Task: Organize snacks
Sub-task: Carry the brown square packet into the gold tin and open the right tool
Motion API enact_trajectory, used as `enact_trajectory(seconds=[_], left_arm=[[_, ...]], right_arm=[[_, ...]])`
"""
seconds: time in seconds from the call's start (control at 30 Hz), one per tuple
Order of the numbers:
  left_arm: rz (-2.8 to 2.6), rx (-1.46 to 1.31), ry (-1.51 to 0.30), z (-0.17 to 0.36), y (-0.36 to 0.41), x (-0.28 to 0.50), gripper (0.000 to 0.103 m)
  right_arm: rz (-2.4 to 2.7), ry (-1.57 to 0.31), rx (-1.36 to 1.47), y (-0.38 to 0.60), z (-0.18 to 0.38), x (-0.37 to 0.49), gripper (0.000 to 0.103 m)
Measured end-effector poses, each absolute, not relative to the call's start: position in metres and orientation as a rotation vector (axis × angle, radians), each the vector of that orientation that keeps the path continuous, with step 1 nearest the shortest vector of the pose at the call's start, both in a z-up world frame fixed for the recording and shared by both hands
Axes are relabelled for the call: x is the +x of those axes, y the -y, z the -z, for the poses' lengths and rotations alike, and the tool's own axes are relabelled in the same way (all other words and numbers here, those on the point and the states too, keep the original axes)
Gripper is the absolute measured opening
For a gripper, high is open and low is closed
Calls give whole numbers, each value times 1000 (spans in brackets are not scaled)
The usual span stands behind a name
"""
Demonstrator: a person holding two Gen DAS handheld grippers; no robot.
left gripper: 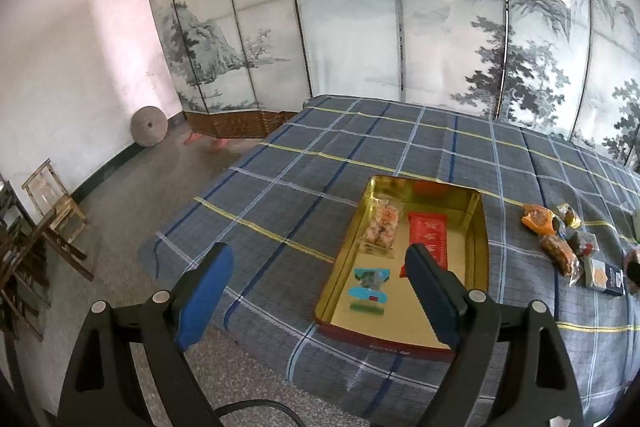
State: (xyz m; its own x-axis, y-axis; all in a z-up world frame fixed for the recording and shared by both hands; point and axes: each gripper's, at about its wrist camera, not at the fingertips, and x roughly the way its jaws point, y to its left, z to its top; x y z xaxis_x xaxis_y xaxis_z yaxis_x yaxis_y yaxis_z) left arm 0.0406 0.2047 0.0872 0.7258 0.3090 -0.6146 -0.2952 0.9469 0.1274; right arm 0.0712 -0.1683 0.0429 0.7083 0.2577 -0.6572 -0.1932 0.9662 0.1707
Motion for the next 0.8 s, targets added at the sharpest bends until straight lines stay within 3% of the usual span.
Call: enact_trajectory(seconds=[0.47,0.8], left_arm=[[-307,-50,-718,-80,-230,35,88],[-297,-76,-747,-70,-244,37,88]], right_arm=[[-539,-759,58,25,-63,106,30],[-632,-824,14,-43,-45,128,30]])
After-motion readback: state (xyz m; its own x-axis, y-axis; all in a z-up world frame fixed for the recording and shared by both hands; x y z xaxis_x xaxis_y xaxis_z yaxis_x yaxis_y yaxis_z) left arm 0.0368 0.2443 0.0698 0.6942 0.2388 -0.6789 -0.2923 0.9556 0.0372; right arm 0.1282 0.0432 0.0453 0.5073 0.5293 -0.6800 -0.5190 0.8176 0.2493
